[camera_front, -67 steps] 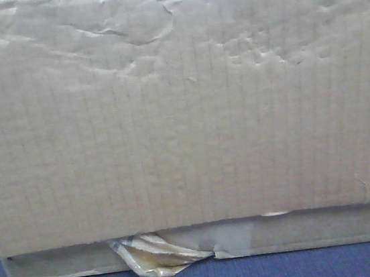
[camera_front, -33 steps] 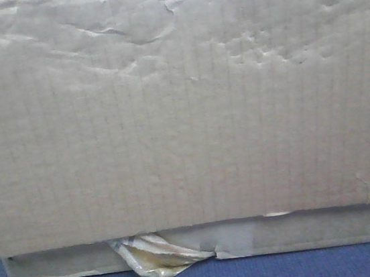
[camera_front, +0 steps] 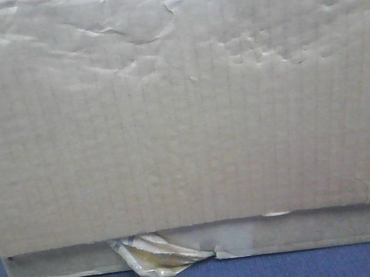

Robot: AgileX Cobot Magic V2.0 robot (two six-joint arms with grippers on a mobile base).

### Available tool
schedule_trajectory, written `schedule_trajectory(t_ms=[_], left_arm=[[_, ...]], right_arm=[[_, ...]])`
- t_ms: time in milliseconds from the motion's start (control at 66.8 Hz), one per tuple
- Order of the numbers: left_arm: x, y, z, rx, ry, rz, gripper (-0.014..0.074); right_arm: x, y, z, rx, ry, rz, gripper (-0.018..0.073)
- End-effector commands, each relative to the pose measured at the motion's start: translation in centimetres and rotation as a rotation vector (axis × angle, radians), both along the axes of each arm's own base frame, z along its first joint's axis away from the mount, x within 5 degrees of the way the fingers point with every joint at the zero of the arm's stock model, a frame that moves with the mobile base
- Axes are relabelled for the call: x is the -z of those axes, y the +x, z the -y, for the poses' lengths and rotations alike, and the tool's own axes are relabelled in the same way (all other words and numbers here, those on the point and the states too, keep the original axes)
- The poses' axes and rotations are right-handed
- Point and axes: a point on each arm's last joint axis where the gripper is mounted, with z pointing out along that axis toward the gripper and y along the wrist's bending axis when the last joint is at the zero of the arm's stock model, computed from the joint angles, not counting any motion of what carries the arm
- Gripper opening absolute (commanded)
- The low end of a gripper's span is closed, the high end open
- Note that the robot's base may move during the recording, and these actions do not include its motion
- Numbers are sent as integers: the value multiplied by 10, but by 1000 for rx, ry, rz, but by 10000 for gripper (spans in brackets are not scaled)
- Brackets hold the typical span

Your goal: Stack two boxes on right shelf middle

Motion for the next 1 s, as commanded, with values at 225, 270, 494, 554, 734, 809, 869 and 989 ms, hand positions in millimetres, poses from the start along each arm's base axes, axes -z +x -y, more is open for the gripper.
schedule_trajectory(t_ms=[225, 270, 494, 554, 734, 809, 869, 989], left_arm=[[8, 1, 3, 10, -32, -37, 403], [14, 1, 3, 10, -24, -55, 403], [43, 5, 11, 21, -41, -170, 403], [47, 9, 12, 21, -37, -183, 403], [57, 15, 20, 35, -22, -212, 402], [61, 16, 26, 53, 1, -218, 401], [66, 18, 31, 64, 29, -224, 401], [78, 26, 36, 63, 55, -254, 401]], right_arm=[[19, 2, -1, 33, 7, -67, 559], [26, 3, -2, 38, 3, -91, 559], [43, 3, -2, 43, -10, -149, 559], [43, 3, -2, 43, -10, -149, 559], [43, 3, -2, 43, -10, -149, 559], [43, 3, -2, 43, -10, -149, 559], [43, 3, -2, 43, -10, -149, 559], [43, 3, -2, 43, -10, -149, 559]])
